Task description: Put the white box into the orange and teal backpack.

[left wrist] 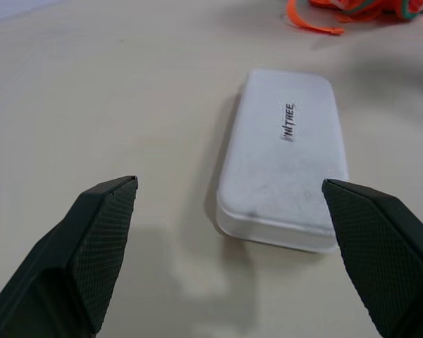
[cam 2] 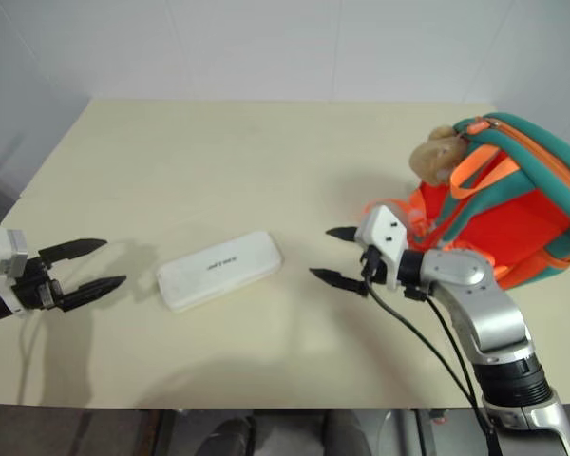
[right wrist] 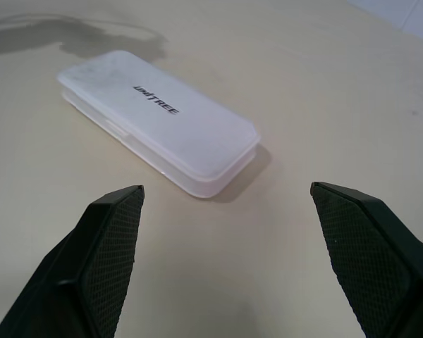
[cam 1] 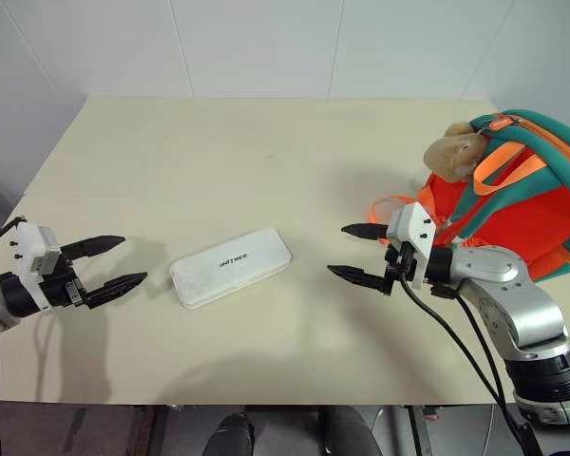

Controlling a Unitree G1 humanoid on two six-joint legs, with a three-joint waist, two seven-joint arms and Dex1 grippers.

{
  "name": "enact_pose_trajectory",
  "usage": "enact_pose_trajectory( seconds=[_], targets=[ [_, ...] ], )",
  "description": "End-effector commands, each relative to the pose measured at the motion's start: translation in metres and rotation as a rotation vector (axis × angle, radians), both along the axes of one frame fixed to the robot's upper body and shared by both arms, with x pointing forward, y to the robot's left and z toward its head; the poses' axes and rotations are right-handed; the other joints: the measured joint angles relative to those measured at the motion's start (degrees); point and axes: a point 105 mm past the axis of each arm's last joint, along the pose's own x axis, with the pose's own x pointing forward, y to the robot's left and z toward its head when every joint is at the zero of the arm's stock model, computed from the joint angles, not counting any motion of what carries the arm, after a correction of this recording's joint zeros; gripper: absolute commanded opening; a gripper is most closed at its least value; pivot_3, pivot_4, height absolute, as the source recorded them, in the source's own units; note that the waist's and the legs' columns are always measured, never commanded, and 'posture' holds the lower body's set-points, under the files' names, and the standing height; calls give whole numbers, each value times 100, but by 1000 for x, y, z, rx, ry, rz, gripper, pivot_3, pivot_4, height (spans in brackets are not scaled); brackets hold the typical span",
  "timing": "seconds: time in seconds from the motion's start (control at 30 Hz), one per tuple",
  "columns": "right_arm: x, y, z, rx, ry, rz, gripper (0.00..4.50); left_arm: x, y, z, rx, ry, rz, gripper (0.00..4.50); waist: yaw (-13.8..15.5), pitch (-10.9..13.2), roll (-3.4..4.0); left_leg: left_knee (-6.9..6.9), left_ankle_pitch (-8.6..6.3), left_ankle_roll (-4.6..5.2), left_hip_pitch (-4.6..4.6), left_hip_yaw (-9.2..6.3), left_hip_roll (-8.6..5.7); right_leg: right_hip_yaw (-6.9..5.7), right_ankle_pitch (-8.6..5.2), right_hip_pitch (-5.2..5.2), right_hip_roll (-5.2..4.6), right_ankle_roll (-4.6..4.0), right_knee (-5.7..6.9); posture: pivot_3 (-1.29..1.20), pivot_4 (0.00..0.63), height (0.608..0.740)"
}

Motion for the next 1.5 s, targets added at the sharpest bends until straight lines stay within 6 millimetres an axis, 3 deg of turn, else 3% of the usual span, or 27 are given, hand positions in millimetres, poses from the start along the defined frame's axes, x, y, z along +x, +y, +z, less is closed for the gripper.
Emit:
enact_pose_trajectory(
  seconds=[0.03,0.17,0.27,0.63,0.67,0.97,1.17,1.5],
  targets=[
    [8,6,11,6,-51,-22,4500,2,1,9,12,-39,19,4478,-2,0,0,0,0,0,0,0,0,0,0,0,0,0,0,0,150,740],
    [20,11,6,-28,-25,-73,4500,1,2,0,56,5,32,4478,0,0,0,0,0,0,-1,0,0,1,0,-3,-1,0,0,0,150,740],
    [24,16,5,-43,-52,-72,3869,3,1,-1,58,39,67,3863,2,-1,-1,0,0,-1,-2,0,-1,1,0,-3,0,0,0,0,150,740],
    [45,26,6,-55,-107,-117,144,-3,7,-16,67,177,217,341,-22,-1,-1,-4,11,-20,-3,5,0,6,1,-7,0,1,9,0,150,740],
    [48,28,6,-60,-115,-121,120,-5,7,-17,62,182,223,18,-26,-1,-1,-4,11,-20,-4,7,0,6,1,-8,1,1,8,0,150,740],
    [57,50,-9,-111,-116,-92,120,-19,-14,-35,-7,249,232,0,-6,-1,-2,-3,11,-21,-2,12,1,11,1,-9,0,1,5,0,150,740],
    [64,64,-31,-193,-68,-79,120,-17,-24,-48,-47,287,248,0,-5,-2,-3,-1,14,-26,2,11,1,12,1,-10,1,0,8,0,150,740],
    [68,81,-38,-213,-56,-34,120,-7,-38,-49,-83,306,199,0,-8,-2,-3,-2,15,-29,2,12,0,12,1,-9,1,0,6,0,150,740]
  ],
)
